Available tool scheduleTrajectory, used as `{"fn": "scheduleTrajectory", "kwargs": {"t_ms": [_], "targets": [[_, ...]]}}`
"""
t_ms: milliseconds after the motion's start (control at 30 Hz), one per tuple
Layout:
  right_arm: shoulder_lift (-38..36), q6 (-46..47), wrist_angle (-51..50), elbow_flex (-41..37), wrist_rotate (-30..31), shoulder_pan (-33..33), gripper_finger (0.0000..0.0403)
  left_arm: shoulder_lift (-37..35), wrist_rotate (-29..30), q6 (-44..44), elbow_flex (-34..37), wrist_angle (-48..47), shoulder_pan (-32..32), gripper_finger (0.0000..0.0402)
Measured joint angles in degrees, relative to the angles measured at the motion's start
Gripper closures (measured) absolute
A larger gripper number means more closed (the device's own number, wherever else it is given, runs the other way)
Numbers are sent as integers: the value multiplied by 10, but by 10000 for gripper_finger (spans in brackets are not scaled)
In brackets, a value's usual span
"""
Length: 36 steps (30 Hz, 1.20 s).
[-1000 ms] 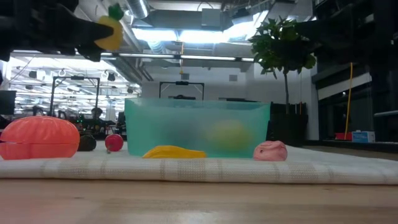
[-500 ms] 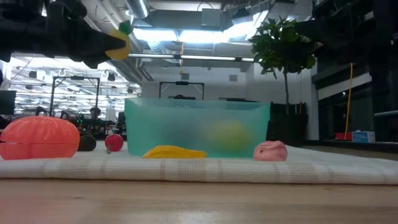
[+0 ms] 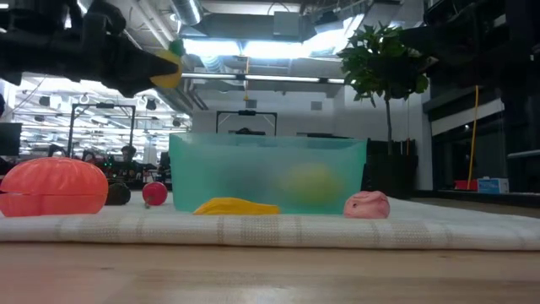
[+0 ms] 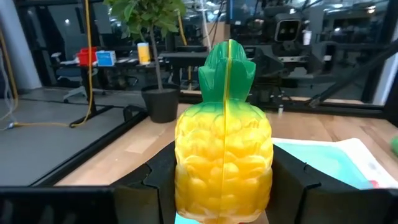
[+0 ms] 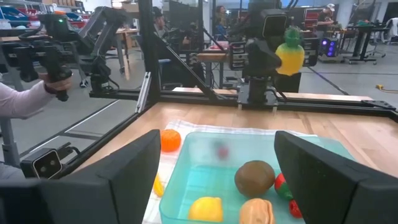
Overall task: Pick and placing Produce into tupperware
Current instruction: Put the pineapple into the blue bin
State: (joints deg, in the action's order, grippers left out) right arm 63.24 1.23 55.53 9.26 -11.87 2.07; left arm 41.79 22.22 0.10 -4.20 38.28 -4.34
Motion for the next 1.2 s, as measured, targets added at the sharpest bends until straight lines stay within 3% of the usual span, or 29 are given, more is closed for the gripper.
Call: {"fn": "scheduleTrajectory", "kwargs": {"t_ms": [333,500,867,1200], "targets": [[0,0,-3,0,48,0,88,159,-14,2,-98,1,61,237],[0,0,-10,0,49,0,88,231,-111,0,-123,86,94,237],[0,7,-12,0,49,0,88,336,-164,-16,-180,93,124,237],[0,58,-43,0,48,0,88,342,-197,-60,-320,-224,132,237]]}}
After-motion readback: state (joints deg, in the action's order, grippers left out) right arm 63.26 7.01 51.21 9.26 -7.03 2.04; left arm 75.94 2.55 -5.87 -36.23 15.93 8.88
